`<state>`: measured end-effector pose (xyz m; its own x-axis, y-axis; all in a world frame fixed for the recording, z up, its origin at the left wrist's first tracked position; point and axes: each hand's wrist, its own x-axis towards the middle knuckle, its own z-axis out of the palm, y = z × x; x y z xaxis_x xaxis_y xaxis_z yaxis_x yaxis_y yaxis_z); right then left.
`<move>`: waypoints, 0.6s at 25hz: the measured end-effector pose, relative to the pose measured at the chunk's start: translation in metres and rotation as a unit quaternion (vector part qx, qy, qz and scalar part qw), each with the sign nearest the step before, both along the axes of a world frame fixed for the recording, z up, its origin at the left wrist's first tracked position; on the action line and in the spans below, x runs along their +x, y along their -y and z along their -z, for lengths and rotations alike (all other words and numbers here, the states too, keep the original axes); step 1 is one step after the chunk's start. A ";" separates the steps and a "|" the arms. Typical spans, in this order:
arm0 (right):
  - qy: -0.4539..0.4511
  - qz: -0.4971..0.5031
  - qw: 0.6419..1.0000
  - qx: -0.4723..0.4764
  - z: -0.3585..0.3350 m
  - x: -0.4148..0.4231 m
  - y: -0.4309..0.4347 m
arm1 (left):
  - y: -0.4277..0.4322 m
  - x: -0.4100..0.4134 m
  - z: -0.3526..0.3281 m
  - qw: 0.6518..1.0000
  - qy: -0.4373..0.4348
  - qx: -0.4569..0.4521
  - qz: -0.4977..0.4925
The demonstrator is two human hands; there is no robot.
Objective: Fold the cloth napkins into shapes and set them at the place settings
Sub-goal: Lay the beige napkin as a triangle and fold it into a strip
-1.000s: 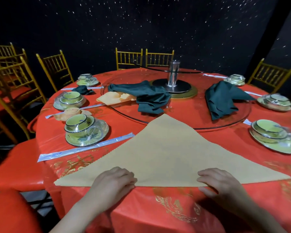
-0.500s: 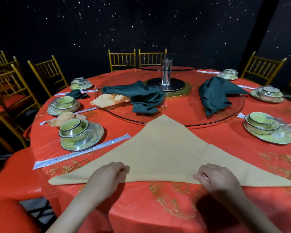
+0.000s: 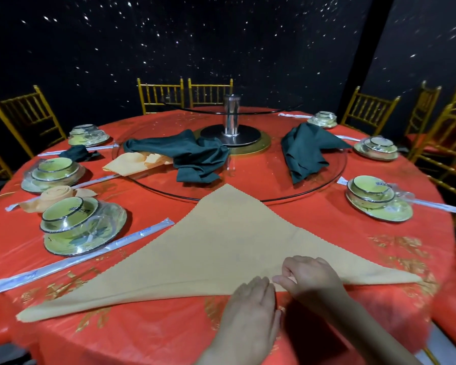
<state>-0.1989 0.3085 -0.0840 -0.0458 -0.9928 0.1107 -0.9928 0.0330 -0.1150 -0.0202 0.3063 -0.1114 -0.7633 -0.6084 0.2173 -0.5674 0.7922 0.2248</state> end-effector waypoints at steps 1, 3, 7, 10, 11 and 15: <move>0.008 -0.019 0.998 -0.061 0.006 -0.010 -0.004 | 0.000 -0.002 0.004 1.000 -0.011 -0.012 -0.018; 0.013 -0.056 0.983 -0.173 0.018 -0.044 -0.019 | -0.002 -0.006 0.003 0.998 -0.006 -0.015 -0.053; 0.032 0.017 0.984 -0.174 0.023 -0.096 -0.043 | -0.013 -0.027 -0.004 0.992 0.083 -0.024 -0.094; 0.009 0.121 0.988 -0.096 0.022 -0.110 -0.041 | -0.015 -0.040 -0.006 0.986 0.123 0.016 -0.109; 0.001 0.134 0.988 -0.073 0.020 -0.113 -0.041 | -0.016 -0.043 -0.012 0.983 0.134 0.063 -0.110; 0.029 0.154 0.987 -0.030 0.012 -0.128 -0.039 | -0.019 -0.060 -0.025 0.968 0.211 0.041 -0.133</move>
<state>-0.3267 0.3473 -0.0960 -0.3530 -0.9224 0.1567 -0.9282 0.3243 -0.1824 -0.0805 0.3257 -0.0862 -0.5881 -0.7973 -0.1360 -0.8035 0.5952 -0.0152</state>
